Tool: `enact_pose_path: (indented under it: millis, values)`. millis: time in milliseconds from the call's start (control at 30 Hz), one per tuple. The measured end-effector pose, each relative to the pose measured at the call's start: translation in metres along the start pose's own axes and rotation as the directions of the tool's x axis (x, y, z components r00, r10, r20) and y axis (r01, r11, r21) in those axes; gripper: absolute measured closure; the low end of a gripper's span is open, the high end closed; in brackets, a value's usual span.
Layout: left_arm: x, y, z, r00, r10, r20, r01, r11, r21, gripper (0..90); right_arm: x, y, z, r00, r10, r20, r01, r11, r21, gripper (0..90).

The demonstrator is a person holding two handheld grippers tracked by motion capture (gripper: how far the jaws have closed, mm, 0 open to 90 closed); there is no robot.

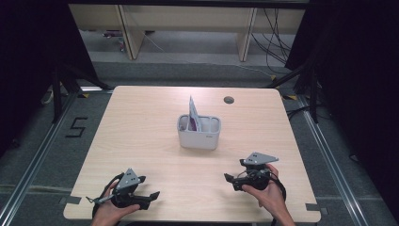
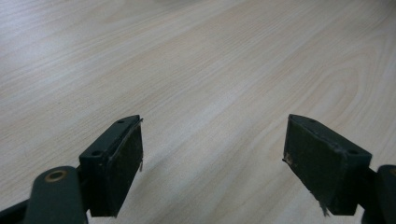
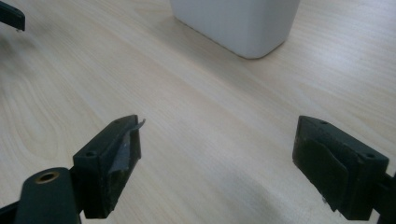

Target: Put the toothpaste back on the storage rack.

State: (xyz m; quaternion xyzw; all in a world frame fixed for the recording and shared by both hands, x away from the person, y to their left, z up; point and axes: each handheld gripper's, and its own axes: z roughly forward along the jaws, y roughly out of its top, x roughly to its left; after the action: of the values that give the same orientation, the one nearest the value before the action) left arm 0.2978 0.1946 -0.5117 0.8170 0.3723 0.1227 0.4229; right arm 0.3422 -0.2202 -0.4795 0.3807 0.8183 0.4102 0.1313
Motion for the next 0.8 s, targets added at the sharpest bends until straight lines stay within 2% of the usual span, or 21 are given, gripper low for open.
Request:
enact_pose_path:
  millis: [133,200,233,400,433,467,500,567,600,633,700,767,800]
  values:
    - [0.000,0.000,0.000,1.0000,-0.001,-0.001,0.001,1.0000,0.003,18.3,0.003,-0.005,-0.002,0.9998,0.022,-0.002,-0.022,1.000,0.011,16.4]
    - [0.000,0.000,0.001,1.0000,-0.002,-0.004,0.002,1.0000,0.002,17.5,0.003,-0.007,-0.003,0.9999,0.013,-0.002,-0.013,1.000,0.001,16.4]
    - [0.000,0.000,0.001,0.9999,-0.009,-0.006,0.009,1.0000,-0.002,17.4,0.003,-0.009,-0.003,0.9998,-0.006,-0.018,0.006,1.000,-0.001,16.4]
    - [-0.001,-0.001,0.001,0.9999,-0.009,-0.007,0.009,1.0000,-0.003,16.7,0.009,-0.013,-0.005,0.9998,0.009,-0.015,-0.009,1.000,0.010,16.4]
    - [-0.001,-0.001,0.001,0.9999,-0.012,-0.008,0.012,0.9999,-0.004,16.5,0.008,-0.015,-0.006,0.9996,0.003,-0.029,-0.002,1.000,0.016,16.4]
    - [0.000,-0.001,0.001,0.9999,-0.011,-0.005,0.011,0.9999,-0.002,16.5,0.010,-0.016,-0.006,0.9990,0.027,-0.035,-0.027,0.999,0.021,16.4]
    - [0.000,-0.001,0.001,0.9999,-0.011,-0.005,0.011,0.9999,-0.002,16.5,0.010,-0.016,-0.006,0.9990,0.027,-0.035,-0.027,0.999,0.021,16.4]
    - [0.000,-0.001,0.001,0.9999,-0.010,-0.005,0.010,0.9999,-0.002,16.5,0.008,-0.018,-0.007,0.9998,-0.005,-0.021,0.005,1.000,0.018,16.4]
    - [0.000,-0.001,0.001,0.9999,-0.010,-0.005,0.010,0.9999,-0.003,16.4,0.011,-0.019,-0.009,0.9996,0.027,-0.012,-0.027,0.999,0.030,16.4]
    - [0.000,-0.001,0.002,0.9999,-0.011,-0.006,0.011,0.9999,-0.005,16.3,0.010,-0.021,-0.009,0.9999,0.009,-0.007,-0.008,1.000,0.030,16.4]
    - [0.000,-0.001,0.002,0.9999,-0.011,-0.008,0.011,0.9999,-0.005,16.0,0.009,-0.023,-0.009,0.9999,-0.006,-0.009,0.006,0.999,0.034,16.4]
    - [0.000,-0.001,0.002,0.9999,-0.010,-0.008,0.010,0.9999,-0.005,16.0,0.011,-0.024,-0.010,0.9999,0.001,-0.015,-0.001,0.999,0.048,16.4]
    - [0.000,-0.001,0.002,0.9999,-0.008,-0.008,0.008,1.0000,-0.005,16.0,0.011,-0.025,-0.009,0.9998,-0.016,-0.013,0.016,0.999,0.043,16.4]
